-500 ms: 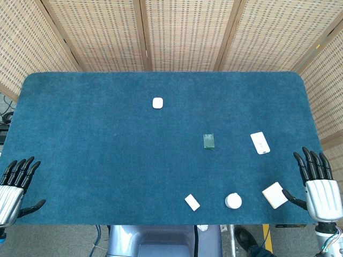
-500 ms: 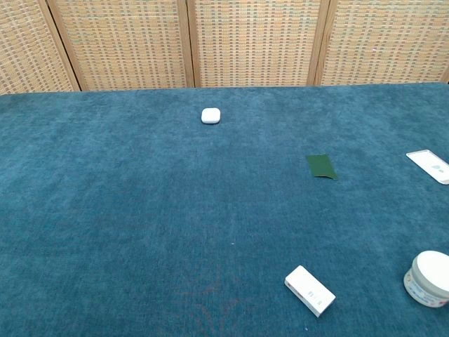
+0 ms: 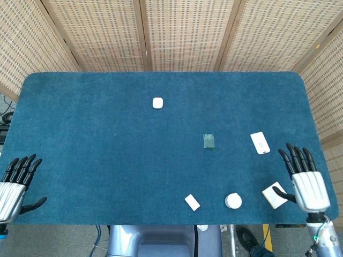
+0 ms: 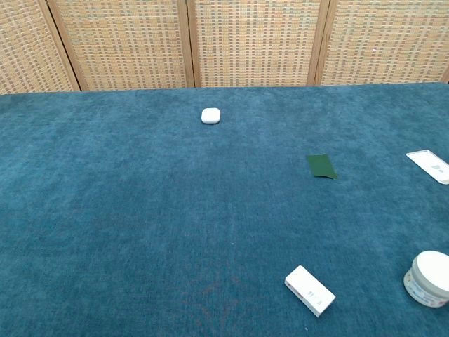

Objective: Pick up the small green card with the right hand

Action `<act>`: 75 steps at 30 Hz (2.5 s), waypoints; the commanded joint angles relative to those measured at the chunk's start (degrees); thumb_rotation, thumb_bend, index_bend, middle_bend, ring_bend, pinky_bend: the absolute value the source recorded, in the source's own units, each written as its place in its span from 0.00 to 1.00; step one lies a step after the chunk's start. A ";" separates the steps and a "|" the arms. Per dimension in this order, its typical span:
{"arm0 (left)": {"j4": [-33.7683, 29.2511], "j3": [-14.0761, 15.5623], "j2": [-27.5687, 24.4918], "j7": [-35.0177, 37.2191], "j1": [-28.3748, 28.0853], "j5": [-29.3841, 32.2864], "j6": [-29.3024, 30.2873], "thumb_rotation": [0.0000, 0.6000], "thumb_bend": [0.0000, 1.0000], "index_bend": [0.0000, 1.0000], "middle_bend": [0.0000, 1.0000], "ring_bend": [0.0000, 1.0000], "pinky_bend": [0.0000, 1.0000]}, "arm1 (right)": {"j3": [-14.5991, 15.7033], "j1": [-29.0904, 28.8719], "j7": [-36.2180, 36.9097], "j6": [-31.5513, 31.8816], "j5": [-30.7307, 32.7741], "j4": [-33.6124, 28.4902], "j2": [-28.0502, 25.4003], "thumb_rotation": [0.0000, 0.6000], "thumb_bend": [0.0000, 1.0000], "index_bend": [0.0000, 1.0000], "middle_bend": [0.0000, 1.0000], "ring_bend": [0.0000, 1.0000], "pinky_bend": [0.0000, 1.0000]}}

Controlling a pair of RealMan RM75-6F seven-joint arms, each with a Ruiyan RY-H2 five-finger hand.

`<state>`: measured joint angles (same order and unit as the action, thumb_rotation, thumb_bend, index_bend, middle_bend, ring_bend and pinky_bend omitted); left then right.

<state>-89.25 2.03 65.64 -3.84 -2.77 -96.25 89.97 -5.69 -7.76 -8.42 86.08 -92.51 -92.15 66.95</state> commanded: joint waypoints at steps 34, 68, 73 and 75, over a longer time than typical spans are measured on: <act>-2.55 -2.54 -1.14 0.33 -1.88 6.41 -4.30 1.00 0.00 0.00 0.00 0.00 0.00 | -8.11 -36.45 -13.95 -37.90 17.66 34.78 31.92 1.00 0.26 0.30 0.00 0.00 0.00; -3.03 -2.79 -1.55 0.77 -2.38 7.68 -5.17 1.00 0.00 0.00 0.00 0.00 0.00 | -5.90 -39.83 -12.14 -37.59 18.13 51.58 40.27 1.00 0.26 0.34 0.00 0.00 0.00; -3.03 -2.79 -1.49 0.60 -2.46 7.85 -5.36 1.00 0.00 0.00 0.00 0.00 0.00 | -7.62 -39.58 -9.14 -31.35 17.23 52.07 40.28 1.00 0.26 0.34 0.00 0.00 0.00; -3.03 -2.73 -1.46 0.47 -2.49 7.80 -5.42 1.00 0.00 0.00 0.00 0.00 0.00 | -7.91 -39.14 -7.68 -29.54 16.92 51.23 39.87 1.00 0.26 0.34 0.00 0.00 0.00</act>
<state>-92.28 -0.70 64.17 -3.35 -5.25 -88.44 84.56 -12.87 -47.25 -17.69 54.63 -75.13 -40.47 107.04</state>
